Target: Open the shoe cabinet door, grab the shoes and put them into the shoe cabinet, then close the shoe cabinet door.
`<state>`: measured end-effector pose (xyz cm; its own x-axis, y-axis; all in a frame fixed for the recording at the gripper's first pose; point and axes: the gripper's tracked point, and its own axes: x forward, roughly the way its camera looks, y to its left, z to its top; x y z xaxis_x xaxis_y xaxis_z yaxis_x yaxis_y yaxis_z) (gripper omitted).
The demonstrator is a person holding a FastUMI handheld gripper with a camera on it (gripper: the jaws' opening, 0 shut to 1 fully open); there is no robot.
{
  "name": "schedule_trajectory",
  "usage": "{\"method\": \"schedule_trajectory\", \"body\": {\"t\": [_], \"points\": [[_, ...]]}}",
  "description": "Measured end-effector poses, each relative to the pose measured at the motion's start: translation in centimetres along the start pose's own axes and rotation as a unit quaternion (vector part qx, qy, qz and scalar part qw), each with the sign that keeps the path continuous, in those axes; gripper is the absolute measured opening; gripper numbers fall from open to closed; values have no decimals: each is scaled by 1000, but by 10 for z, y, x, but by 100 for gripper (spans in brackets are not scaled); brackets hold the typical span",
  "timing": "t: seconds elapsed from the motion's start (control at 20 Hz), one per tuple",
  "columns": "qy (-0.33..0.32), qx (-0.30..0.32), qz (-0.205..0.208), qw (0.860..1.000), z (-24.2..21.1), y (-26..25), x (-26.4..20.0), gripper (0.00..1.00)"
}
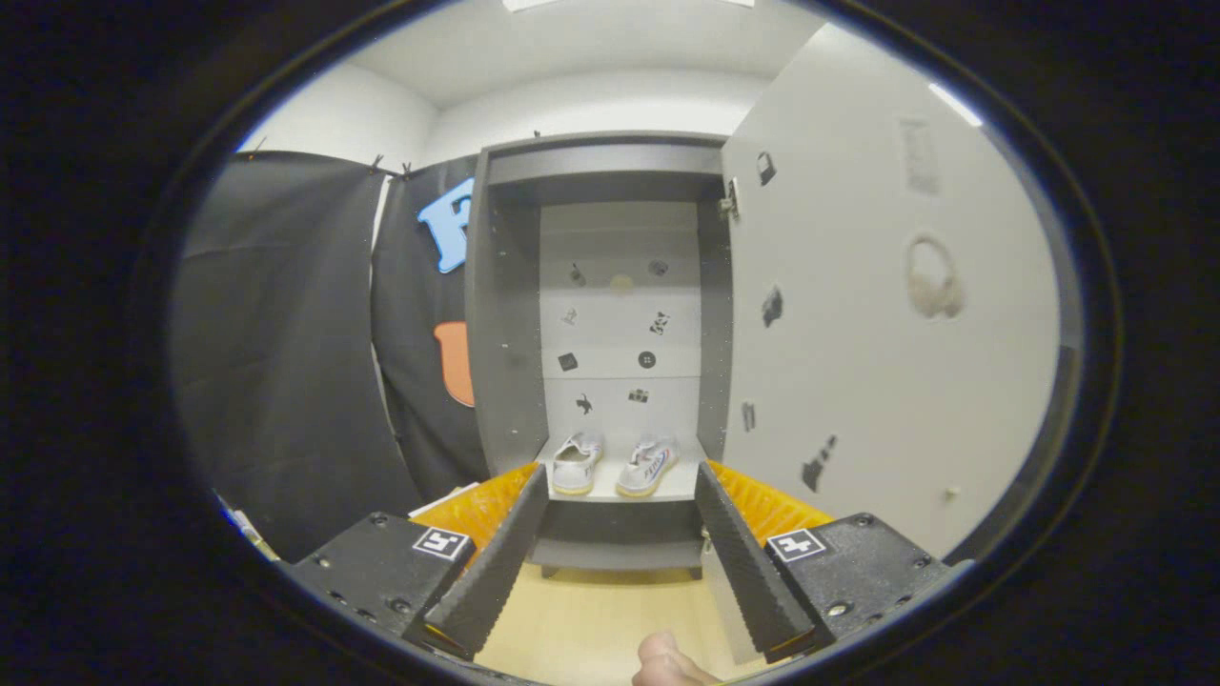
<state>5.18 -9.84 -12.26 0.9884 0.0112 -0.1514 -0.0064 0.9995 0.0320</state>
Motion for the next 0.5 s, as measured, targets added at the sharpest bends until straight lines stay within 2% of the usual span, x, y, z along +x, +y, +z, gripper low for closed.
{"method": "schedule_trajectory", "body": {"t": [0.25, 0.4, 0.5], "points": [[-13, -7, -33, 999, 1, -51, -76, 99], [-31, 8, -42, 999, 4, -89, -94, 99], [-27, 16, -33, 999, 0, -113, -99, 100]]}}
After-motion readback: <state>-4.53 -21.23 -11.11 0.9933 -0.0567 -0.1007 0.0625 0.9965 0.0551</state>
